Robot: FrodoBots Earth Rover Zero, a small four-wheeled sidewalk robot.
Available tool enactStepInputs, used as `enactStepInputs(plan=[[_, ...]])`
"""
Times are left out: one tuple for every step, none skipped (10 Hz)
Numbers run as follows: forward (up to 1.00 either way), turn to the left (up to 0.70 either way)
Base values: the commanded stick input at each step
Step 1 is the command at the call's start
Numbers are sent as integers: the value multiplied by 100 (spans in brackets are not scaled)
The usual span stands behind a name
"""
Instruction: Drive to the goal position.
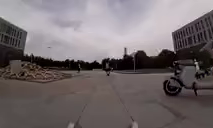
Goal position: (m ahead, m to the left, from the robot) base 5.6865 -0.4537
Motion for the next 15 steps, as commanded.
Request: enactStepInputs(plan=[[70, 0], [70, 0], [70, 0], [70, 0], [70, 0], [70, 0], [70, 0], [70, 0], [70, 0], [70, 0], [70, 0], [70, 0], [70, 0], [70, 0], [70, 0]])
